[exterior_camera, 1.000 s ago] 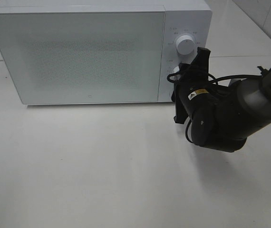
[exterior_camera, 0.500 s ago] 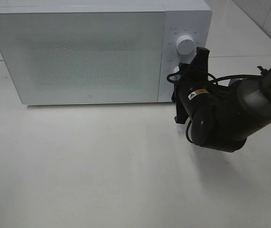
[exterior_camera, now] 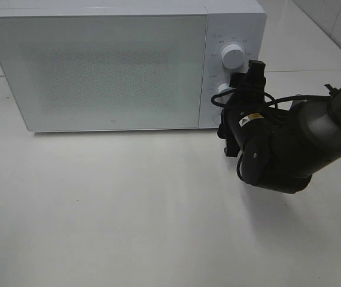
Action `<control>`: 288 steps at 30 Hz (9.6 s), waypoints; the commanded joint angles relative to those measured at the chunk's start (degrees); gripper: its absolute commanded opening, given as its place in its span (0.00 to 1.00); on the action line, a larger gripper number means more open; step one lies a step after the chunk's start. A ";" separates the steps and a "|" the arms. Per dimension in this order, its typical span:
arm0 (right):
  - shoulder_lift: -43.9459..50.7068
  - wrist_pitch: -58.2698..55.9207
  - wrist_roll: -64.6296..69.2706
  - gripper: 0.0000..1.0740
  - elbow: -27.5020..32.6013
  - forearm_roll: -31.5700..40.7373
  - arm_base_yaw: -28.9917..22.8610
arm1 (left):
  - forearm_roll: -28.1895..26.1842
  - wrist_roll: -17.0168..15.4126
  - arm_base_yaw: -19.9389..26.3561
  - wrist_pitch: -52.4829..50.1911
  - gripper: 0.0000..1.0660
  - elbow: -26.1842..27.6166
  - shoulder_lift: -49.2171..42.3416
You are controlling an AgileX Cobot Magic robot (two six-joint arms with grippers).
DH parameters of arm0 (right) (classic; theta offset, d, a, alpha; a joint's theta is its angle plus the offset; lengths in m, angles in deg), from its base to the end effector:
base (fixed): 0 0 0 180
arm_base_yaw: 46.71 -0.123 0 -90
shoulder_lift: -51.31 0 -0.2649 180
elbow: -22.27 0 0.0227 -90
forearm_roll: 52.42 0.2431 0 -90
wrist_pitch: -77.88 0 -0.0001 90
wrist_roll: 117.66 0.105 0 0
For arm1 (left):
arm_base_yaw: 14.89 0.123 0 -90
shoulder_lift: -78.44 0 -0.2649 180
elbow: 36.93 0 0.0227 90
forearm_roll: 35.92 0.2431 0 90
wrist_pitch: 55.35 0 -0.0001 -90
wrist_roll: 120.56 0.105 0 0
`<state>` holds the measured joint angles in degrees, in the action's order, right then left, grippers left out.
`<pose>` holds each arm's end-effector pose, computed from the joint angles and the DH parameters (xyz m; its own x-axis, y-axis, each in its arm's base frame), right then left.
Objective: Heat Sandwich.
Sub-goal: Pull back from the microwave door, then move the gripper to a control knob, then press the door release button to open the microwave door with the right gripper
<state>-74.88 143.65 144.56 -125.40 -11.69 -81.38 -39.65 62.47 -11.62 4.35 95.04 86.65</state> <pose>0.3233 0.1477 0.1053 0.0520 0.9930 0.1064 0.1239 -0.1122 0.9859 0.0219 -0.0047 0.2689 -0.4359 -0.0049 -0.9000 0.0022 1.0000 -0.0065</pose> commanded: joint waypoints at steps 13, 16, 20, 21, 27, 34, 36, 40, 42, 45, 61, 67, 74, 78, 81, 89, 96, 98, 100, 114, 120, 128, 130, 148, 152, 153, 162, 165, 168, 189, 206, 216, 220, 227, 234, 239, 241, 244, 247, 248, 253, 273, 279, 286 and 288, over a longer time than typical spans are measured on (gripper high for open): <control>1.15 6.99 -0.57 0.71 -1.09 -4.47 0.69 | -0.23 0.17 -0.40 -0.34 0.91 -0.23 -1.55; 1.20 7.05 -0.06 0.71 0.46 -6.07 0.57 | -0.23 0.17 -0.40 -0.34 0.91 -0.23 -1.55; 1.89 7.05 1.26 0.71 3.21 -8.77 0.57 | -0.23 0.17 -0.40 -0.34 0.91 -0.23 -1.55; 2.23 7.10 1.89 0.71 3.95 -9.45 0.57 | -0.23 0.17 -0.40 -0.34 0.91 -0.23 -1.55; 7.56 7.22 2.23 0.71 11.06 -12.72 0.57 | -0.17 0.17 -0.40 -0.34 0.91 -0.23 -1.55; 13.24 7.10 1.66 0.70 18.22 -15.18 0.57 | -0.17 0.17 -0.40 -0.34 0.91 -0.23 -1.55; 15.87 6.93 1.43 0.69 21.89 -16.56 0.57 | -0.17 0.17 -0.40 -0.34 0.91 -0.23 -1.55; 18.45 6.13 -2.01 0.69 24.41 -17.59 0.57 | -0.17 0.17 -0.40 -0.34 0.91 -0.23 -1.55; 20.57 3.55 -6.25 0.69 25.21 -17.59 0.57 | -0.17 0.17 -0.40 -0.34 0.91 -0.23 -1.55; 25.27 -6.59 -16.50 0.69 25.27 -17.30 0.57 | -0.17 0.17 -0.40 -0.34 0.91 -0.23 -1.55; 39.59 -50.59 -78.61 0.69 16.27 -10.83 0.80 | -0.17 0.17 -0.40 -0.34 0.91 -0.23 -1.55; 41.83 -74.31 -96.09 0.69 8.48 -19.37 0.80 | -0.17 0.17 -0.40 -0.34 0.91 -0.23 -1.55; 43.49 -99.75 -97.52 0.69 1.26 -32.37 0.80 | -0.17 0.17 -0.40 -0.34 0.91 -0.23 -1.55; 45.21 -107.49 -97.35 0.69 -0.86 -34.32 0.80 | -0.17 0.17 -0.40 -0.34 0.91 -0.23 -1.55; 47.33 -110.87 -97.35 0.69 -1.78 -34.49 0.80 | -0.17 0.17 -0.40 -0.34 0.91 -0.23 -1.55; 55.75 -114.02 -96.09 0.69 -1.83 -35.47 0.74 | -0.17 0.17 -0.40 -0.34 0.91 -0.23 -1.55; 69.04 -115.85 -94.94 0.69 -1.72 -35.75 0.74 | -0.17 0.17 -0.40 -0.34 0.91 -0.23 -1.55; 73.11 -115.97 -94.48 0.69 -1.72 -35.75 0.74 | -0.17 0.17 -0.40 -0.34 0.91 -0.23 -1.55; 76.60 -116.08 -93.79 0.69 -1.72 -35.75 0.74 | -0.17 0.17 -0.40 -0.34 0.91 -0.23 -1.55; 97.92 -118.49 -84.97 0.69 6.07 -41.94 9.17 | -0.17 0.17 -0.40 -0.34 0.91 -0.23 -1.55; 104.91 -119.58 -85.03 0.69 8.82 -41.94 17.36 | -0.17 0.17 -0.40 -0.34 0.91 -0.23 -1.55; 114.53 -120.26 -85.14 0.69 13.75 -41.83 26.53 | -0.17 0.17 -0.40 -0.34 0.91 -0.23 -1.55; 115.16 -120.15 -85.14 0.69 13.75 -41.88 27.16 | -0.17 0.17 -0.40 -0.34 0.91 -0.23 -1.55; 119.63 -125.08 -84.91 0.69 15.30 -41.48 32.26 | -0.17 0.23 -0.40 -0.34 0.91 -0.23 -1.26; 119.63 -125.08 -84.91 0.69 15.30 -41.48 32.26 | -0.17 0.23 -0.40 -0.34 0.91 -0.23 -1.26; 119.63 -125.08 -84.91 0.69 15.30 -41.48 32.26 | -0.17 0.23 -0.40 -0.34 0.91 -0.23 -1.26; 116.60 -123.36 -84.86 0.69 13.01 -39.65 32.26 | -0.17 0.17 -0.40 -0.34 0.91 -0.23 -1.26; 113.33 -119.12 -84.91 0.69 11.97 -39.36 32.26 | -0.17 0.17 -0.40 -0.34 0.91 -0.23 -1.26; 111.55 -114.53 -84.91 0.69 11.97 -39.36 31.91 | -0.17 0.17 -0.40 -0.34 0.91 -0.23 -1.26; 91.44 -80.62 -84.91 0.69 20.28 -38.73 31.91 | -0.17 0.17 -0.40 -0.34 0.91 -0.23 -1.26; 66.81 -50.76 -84.68 0.69 20.28 -38.27 31.91 | -0.17 0.17 -0.40 -0.34 0.91 -0.23 -1.26; 52.94 -32.60 -84.74 0.69 20.28 -38.27 31.91 | -0.17 0.17 -0.40 -0.34 0.91 -0.23 -1.26; 48.64 -25.90 -86.29 0.69 21.49 -36.78 31.05 | -0.17 0.17 -0.40 -0.34 0.91 -0.23 -1.26; 42.46 -13.24 -96.77 0.69 27.62 -22.46 20.86 | -0.17 0.17 -0.40 -0.34 0.91 -0.23 -1.26; 37.64 -8.71 -98.26 0.69 28.25 -14.15 12.43 | -0.17 0.17 -0.40 -0.34 0.91 -0.23 -1.26; 32.89 -4.58 -98.26 0.69 28.19 -9.00 5.67 | -0.17 0.17 -0.40 -0.34 0.91 -0.23 -1.26; 30.31 -3.44 -98.20 0.69 28.19 -6.25 2.69 | -0.17 0.17 -0.40 -0.34 0.91 -0.23 -1.26; 28.76 -2.98 -98.20 0.69 28.19 -5.04 0.69 | -0.17 0.17 -0.40 -0.34 0.91 -0.23 -1.26; 25.95 -2.69 -98.20 0.69 27.62 -1.09 -4.07 | -0.17 0.17 -0.40 -0.34 0.91 -0.23 -1.26; 25.95 -2.69 -98.20 0.69 27.62 -1.09 -4.07 | -0.17 0.17 -0.40 -0.34 0.91 -0.23 -1.26; 22.92 -2.35 -98.26 0.69 26.01 1.26 -8.08 | -0.17 0.17 -0.40 -0.34 0.91 -0.23 -1.26; 22.29 -3.61 -74.08 0.63 25.27 1.83 -8.25 | -0.17 0.17 -0.40 -0.34 0.91 -0.23 -1.26; 22.29 -3.61 -54.32 0.60 25.27 1.78 -8.25 | -0.17 0.17 -0.40 -0.34 0.91 -0.23 -1.26; 22.29 -5.84 -25.61 0.51 25.27 1.66 -8.25 | -0.17 0.17 -0.40 -0.34 0.91 -0.23 -1.26; 22.29 -5.79 -17.13 0.44 25.27 1.66 -8.25 | -0.17 0.17 -0.40 -0.34 0.91 -0.23 -1.26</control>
<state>-52.76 138.04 118.78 -99.85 -9.68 -89.34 -39.65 62.47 -11.62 4.35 95.04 86.65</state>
